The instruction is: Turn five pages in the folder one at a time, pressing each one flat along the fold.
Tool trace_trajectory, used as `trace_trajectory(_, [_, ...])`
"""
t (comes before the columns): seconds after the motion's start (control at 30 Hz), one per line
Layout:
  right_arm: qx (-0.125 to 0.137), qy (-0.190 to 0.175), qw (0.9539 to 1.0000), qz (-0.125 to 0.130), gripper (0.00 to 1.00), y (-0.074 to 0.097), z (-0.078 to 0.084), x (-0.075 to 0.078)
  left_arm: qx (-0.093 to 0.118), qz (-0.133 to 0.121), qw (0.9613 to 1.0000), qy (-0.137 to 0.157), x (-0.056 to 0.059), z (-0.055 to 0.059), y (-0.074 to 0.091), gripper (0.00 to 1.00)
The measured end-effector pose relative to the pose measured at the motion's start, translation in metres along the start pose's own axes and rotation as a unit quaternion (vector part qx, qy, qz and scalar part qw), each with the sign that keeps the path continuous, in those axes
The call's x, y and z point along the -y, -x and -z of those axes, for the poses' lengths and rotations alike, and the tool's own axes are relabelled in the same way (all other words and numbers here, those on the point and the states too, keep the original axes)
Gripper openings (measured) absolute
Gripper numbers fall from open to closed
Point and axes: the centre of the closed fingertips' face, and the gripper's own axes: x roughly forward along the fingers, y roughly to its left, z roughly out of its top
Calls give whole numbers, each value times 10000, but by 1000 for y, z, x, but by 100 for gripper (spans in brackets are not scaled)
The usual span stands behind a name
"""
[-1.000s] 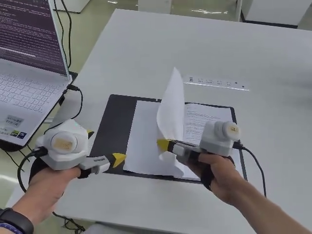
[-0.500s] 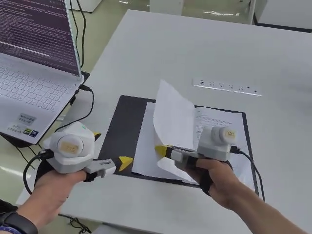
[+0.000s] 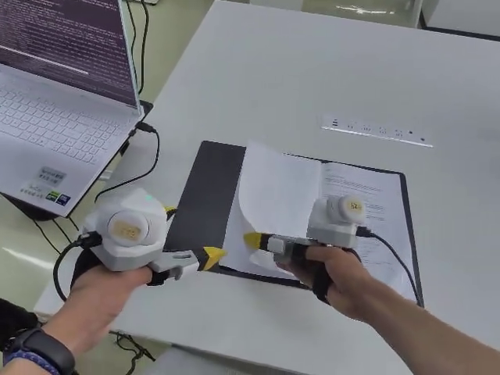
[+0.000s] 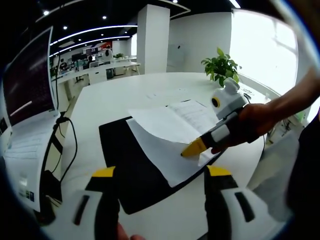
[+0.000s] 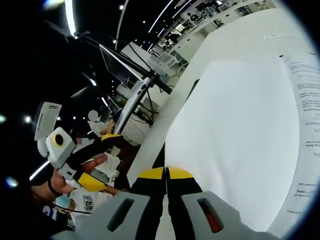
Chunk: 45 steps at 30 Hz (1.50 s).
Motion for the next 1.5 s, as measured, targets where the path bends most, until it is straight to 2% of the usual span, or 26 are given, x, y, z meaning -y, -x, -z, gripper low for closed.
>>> trace_trajectory(0.17, [-25, -92, 9999, 35, 0, -14, 3, 7, -16, 20, 10000, -4, 0, 1, 0, 69])
trace_trajectory(0.3, [-175, 47, 9996, 214, 0, -25, 12, 20, -5, 4, 10000, 58, -3, 1, 1, 69])
trace_trajectory(0.4, [-218, -5, 9993, 293, 0, -30, 16, 28, -8, 2, 10000, 97, -3, 3, 0, 69])
trace_trajectory(0.67, [-387, -245, 9976, 514, 2, -38, 29, 43, -80, 15, 9997, 219, -2, 14, -5, 68])
trace_trajectory(0.73, [-279, -379, 9976, 499, 0, -38, 26, 44, -117, 30, 9996, 264, -1, 18, -8, 68])
trace_trajectory(0.8, [-275, -456, 9975, 464, 1, -39, 25, 43, -128, 38, 9995, 281, -1, 19, -9, 68])
trace_trajectory(0.93, [-259, -366, 9982, 386, 6, -40, 25, 37, -131, 70, 9995, 270, 2, 17, -10, 68])
trace_trajectory(1.1, [-227, -138, 9994, 203, 19, -41, 25, 25, -141, 86, 9994, 320, 1, 19, -14, 68])
trace_trajectory(1.2, [-174, -83, 9998, 22, 29, -42, 29, 13, -149, 137, 9993, 310, 5, 19, -16, 68])
trace_trajectory(1.4, [-238, 197, 9995, -30, 37, -40, 28, 6, -125, 206, 9993, 300, 9, 16, -20, 68])
trace_trajectory(1.5, [-194, 217, 9996, -29, 41, -34, 25, 7, -114, 216, 9992, 325, 10, 16, -22, 67])
